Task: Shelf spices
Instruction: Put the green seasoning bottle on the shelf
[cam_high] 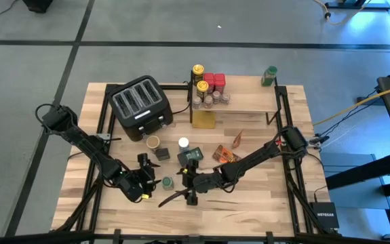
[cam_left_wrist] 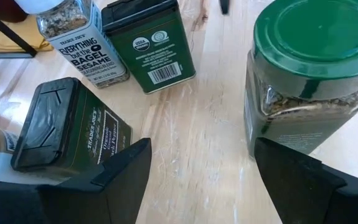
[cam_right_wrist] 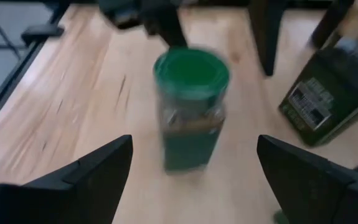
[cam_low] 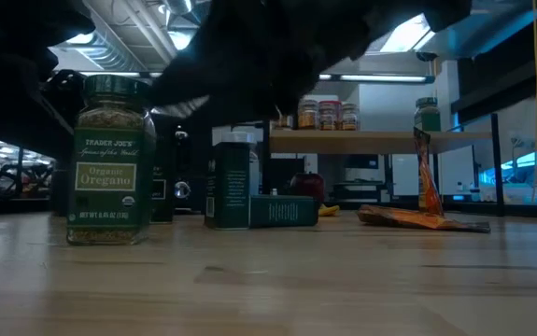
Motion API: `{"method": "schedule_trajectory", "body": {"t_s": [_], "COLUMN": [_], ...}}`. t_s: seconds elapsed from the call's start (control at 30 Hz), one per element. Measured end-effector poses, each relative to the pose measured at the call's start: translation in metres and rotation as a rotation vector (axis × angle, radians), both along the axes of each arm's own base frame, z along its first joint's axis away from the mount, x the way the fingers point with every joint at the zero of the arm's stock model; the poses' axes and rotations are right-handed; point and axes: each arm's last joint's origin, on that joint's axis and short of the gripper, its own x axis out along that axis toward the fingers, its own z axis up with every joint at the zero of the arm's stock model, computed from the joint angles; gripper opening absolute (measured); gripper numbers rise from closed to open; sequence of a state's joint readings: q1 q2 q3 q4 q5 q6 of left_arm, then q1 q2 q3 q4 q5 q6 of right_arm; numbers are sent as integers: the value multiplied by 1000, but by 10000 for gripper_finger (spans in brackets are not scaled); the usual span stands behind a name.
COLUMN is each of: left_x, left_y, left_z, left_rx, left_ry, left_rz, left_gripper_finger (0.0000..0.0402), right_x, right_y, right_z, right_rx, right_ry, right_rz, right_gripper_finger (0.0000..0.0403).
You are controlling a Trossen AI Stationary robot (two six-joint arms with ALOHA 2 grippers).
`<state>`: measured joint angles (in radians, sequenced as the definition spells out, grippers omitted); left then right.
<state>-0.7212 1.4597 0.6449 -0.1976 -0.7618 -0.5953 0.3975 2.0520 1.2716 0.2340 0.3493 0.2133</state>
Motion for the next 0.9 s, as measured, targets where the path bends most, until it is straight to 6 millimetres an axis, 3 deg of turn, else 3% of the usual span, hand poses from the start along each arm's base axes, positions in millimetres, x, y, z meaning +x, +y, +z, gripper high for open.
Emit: {"method": "schedule_trajectory", "body": {"t_s": [0.33, 0.47, 0.63, 0.9], "left_x": [0, 0, 0, 0], "left_y": [0, 0, 0, 0], "left_z": [0, 0, 0, 0], "left_rx": [-2, -8, -7, -4], "left_ry": [-1, -5, -6, -8], "left_rz": [1, 4, 2, 3], "left_gripper_finger": [279, 279, 279, 279], "right_x": [10, 17, 24, 27], "right_y": [-17, -18, -17, -25], "right_z": [1, 5, -6, -7], "right_rx": [30, 71, 94, 64], "right_ry": [-36, -125, -187, -204], "right_rz": [-8, 87, 155, 107], "right_gripper_finger": [350, 350, 350, 350]}}
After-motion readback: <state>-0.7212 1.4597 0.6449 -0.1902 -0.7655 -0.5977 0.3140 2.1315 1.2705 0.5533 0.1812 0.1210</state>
